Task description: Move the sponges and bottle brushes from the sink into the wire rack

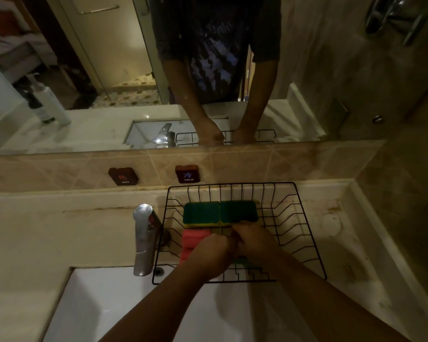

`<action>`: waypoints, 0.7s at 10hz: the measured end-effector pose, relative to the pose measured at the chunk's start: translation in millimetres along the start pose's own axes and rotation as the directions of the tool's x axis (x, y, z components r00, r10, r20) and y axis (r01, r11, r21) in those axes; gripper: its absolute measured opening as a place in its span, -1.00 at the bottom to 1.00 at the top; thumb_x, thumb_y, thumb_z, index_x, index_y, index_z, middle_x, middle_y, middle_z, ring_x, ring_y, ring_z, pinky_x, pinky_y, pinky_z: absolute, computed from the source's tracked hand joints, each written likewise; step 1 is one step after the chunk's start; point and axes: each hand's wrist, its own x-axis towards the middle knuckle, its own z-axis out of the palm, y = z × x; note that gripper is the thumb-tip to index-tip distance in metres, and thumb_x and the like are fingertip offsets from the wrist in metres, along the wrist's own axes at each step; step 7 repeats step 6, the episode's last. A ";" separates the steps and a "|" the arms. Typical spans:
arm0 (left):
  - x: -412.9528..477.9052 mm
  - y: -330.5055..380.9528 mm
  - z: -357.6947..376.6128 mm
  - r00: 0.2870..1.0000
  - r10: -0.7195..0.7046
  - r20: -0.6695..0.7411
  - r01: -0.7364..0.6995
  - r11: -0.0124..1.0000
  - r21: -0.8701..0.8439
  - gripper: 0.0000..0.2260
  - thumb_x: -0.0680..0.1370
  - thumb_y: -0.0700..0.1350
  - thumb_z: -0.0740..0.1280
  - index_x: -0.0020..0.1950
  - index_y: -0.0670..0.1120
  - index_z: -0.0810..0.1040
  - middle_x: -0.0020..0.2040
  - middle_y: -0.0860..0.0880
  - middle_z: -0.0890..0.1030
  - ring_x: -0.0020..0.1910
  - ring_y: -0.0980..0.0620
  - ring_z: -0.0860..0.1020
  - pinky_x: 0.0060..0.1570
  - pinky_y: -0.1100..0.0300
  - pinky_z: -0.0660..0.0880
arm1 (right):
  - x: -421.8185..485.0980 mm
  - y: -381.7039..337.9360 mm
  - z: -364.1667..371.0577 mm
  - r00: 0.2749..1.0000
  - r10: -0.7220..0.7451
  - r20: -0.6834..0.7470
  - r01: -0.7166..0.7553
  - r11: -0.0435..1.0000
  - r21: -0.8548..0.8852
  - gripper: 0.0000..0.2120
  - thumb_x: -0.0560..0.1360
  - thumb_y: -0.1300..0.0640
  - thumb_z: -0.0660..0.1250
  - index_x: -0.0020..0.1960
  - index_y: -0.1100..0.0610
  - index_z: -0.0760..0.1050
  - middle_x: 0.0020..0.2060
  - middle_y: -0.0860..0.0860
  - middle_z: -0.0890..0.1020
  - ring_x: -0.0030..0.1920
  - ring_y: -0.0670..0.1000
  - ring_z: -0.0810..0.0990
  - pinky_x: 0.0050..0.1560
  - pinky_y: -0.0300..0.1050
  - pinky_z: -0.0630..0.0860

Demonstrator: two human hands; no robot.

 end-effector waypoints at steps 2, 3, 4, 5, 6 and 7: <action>-23.5 -3.0 -19.5 0.998 -0.017 -0.054 0.016 1.000 -0.016 -0.83 0.62 -0.18 0.24 0.05 -0.21 0.61 -0.03 -0.19 0.65 -0.07 -0.11 0.60 -0.03 0.16 0.51 | -21.2 -24.0 -5.9 0.993 -0.017 -0.120 0.013 0.999 -0.034 -0.91 0.58 0.07 0.25 -0.02 0.04 0.51 -0.04 0.00 0.58 -0.12 -0.05 0.51 -0.23 -0.18 0.39; -41.0 -6.1 -32.6 0.988 -0.087 -0.131 0.097 0.993 0.072 -0.83 0.59 -0.09 0.26 0.10 -0.10 0.59 0.00 -0.11 0.65 -0.03 -0.10 0.62 -0.04 0.05 0.57 | -38.0 -48.6 -11.9 0.989 -0.025 -0.148 0.015 0.998 -0.068 -0.94 0.56 0.10 0.28 -0.09 0.02 0.50 -0.11 0.00 0.60 -0.17 -0.09 0.50 -0.28 -0.19 0.41; -69.6 -12.2 -40.7 0.994 -0.013 -0.106 0.010 0.999 -0.034 -0.84 0.59 -0.15 0.30 0.15 -0.04 0.58 0.05 -0.04 0.64 0.02 0.01 0.61 0.07 0.10 0.59 | -55.7 -76.4 -15.1 0.978 -0.016 -0.210 -0.008 0.993 -0.114 -0.90 0.54 0.14 0.27 -0.16 0.03 0.47 -0.22 -0.01 0.58 -0.24 -0.04 0.55 -0.30 -0.14 0.50; -102.8 -20.3 -45.4 0.992 -0.019 -0.124 0.011 0.998 -0.065 -0.85 0.60 -0.11 0.28 0.14 0.01 0.58 0.02 0.05 0.63 -0.06 0.18 0.57 -0.03 0.31 0.53 | -80.0 -108.4 -15.8 0.966 -0.006 -0.257 -0.022 0.994 -0.105 -0.72 0.52 0.16 0.25 -0.30 -0.11 0.33 -0.36 -0.14 0.42 -0.38 -0.15 0.42 -0.42 -0.26 0.28; -139.5 -18.7 -58.6 0.982 0.018 -0.188 -0.037 0.995 -0.097 -0.86 0.62 -0.08 0.25 0.10 0.06 0.58 -0.06 0.16 0.59 -0.18 0.33 0.52 -0.16 0.45 0.44 | -102.3 -137.5 -11.3 0.973 -0.005 -0.230 -0.021 0.994 -0.109 -0.89 0.54 0.10 0.24 -0.14 -0.06 0.49 -0.20 -0.06 0.57 -0.26 -0.09 0.49 -0.29 -0.18 0.40; -139.5 -18.7 -58.6 0.982 0.018 -0.188 -0.037 0.995 -0.097 -0.86 0.62 -0.08 0.25 0.10 0.06 0.58 -0.06 0.16 0.59 -0.18 0.33 0.52 -0.16 0.45 0.44 | -102.3 -137.5 -11.3 0.973 -0.005 -0.230 -0.021 0.994 -0.109 -0.89 0.54 0.10 0.24 -0.14 -0.06 0.49 -0.20 -0.06 0.57 -0.26 -0.09 0.49 -0.29 -0.18 0.40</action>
